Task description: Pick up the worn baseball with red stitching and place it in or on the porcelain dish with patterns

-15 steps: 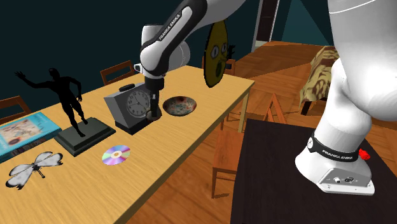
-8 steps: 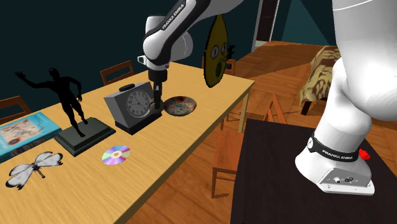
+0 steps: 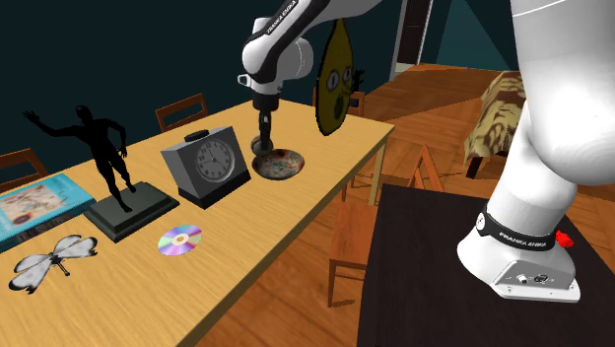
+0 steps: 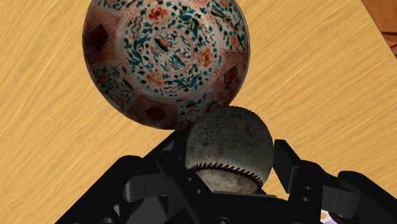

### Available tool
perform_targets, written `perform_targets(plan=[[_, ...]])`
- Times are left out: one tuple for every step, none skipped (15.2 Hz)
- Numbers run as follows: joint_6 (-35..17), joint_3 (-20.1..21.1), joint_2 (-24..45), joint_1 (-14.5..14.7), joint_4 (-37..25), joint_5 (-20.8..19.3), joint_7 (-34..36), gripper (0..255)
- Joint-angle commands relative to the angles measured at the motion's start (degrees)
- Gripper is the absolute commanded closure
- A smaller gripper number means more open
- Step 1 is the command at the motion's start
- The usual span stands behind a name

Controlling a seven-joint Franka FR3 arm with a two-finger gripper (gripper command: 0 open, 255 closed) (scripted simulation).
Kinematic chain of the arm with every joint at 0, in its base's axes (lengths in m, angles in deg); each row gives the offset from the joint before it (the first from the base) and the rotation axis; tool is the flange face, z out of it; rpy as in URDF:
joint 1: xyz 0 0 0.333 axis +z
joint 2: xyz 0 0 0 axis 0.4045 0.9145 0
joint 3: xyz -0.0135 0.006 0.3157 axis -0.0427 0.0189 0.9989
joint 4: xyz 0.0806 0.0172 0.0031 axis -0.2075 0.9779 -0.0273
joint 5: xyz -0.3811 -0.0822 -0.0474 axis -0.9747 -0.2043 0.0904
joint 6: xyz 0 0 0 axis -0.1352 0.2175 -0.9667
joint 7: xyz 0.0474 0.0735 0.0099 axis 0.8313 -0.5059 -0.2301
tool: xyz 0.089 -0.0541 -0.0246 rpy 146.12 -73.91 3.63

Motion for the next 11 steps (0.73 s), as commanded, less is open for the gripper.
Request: perform_targets(plan=[[0.4, -0.3, 0.7, -2.0, -0.7, 0.6, -2.7, 255], [0.9, -0.5, 1.0, -3.1, -1.4, 0.8, -4.0, 255], [1.4, -0.7, 1.5, -4.1, -2.2, 1.0, -5.2, 255], [1.9, -0.8, 1.9, -5.1, -3.1, 1.2, -6.4, 255], [2.5, -1.0, 2.4, -6.1, -4.0, 1.4, -7.6, 255], [2.9, -1.1, 2.8, -6.9, -4.7, 1.6, -8.4, 255], [2.4, -1.0, 3.3, -7.0, -4.6, 1.8, -8.6, 255], [1.8, -0.9, 3.8, -7.0, -4.5, 1.9, -8.7, 255], [1.3, -0.8, 4.2, -7.1, -4.4, 2.1, -8.9, 255], [0.8, -0.7, 4.7, -7.2, -4.4, 2.3, -9.0, 255], [0.2, -0.6, 5.2, -7.2, -4.3, 2.4, -9.2, 255]])
